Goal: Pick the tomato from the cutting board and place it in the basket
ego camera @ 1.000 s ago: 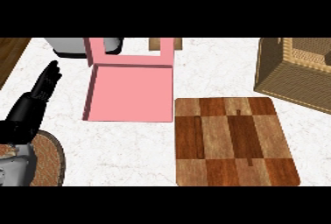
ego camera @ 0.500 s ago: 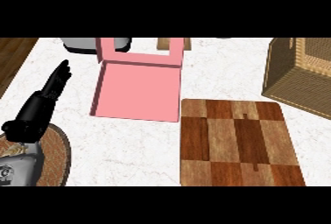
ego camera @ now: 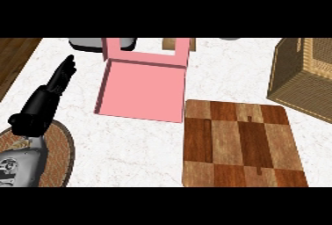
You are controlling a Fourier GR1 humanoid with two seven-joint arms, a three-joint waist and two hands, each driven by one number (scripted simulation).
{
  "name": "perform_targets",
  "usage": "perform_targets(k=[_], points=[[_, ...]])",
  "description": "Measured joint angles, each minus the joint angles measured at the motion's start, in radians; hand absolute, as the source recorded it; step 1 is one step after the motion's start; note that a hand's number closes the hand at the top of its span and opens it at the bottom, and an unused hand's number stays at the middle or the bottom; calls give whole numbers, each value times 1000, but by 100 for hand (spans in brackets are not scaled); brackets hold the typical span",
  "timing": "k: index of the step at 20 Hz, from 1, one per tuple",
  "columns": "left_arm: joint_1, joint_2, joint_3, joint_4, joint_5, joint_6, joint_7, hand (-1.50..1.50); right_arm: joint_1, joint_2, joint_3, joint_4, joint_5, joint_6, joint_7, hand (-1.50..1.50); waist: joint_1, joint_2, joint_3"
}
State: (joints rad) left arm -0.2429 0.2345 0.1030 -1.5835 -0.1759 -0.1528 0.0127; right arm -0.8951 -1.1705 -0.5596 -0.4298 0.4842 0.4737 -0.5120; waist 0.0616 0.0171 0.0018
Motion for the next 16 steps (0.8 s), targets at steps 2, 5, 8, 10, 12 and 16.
perform_targets(k=[2, 5, 8, 10, 12, 16], points=[[-10, -3, -1, 6, -1, 2, 3, 0, -58, 11, 30, 11, 18, 12, 27, 150, 0, 0, 0], [-1, -18, -14, 7, -14, 13, -1, 0, -137, 38, 69, 28, 44, 25, 80, 150, -3, -1, -1], [-5, -10, -4, 15, -8, 6, -7, 0, -209, 77, 103, 50, 69, 23, 146, 150, -3, -1, -2], [-12, -8, 2, 37, -9, 8, -22, 0, -245, 99, 128, 63, 89, 32, 171, 150, -6, 0, -2], [-6, -9, 2, 27, -9, 9, -24, 0, -263, 116, 155, 77, 113, 40, 183, 150, -7, -1, -1], [-4, -4, 11, 24, -2, 3, -20, 0, -297, 148, 194, 112, 149, 63, 219, 150, -10, -1, -1]])
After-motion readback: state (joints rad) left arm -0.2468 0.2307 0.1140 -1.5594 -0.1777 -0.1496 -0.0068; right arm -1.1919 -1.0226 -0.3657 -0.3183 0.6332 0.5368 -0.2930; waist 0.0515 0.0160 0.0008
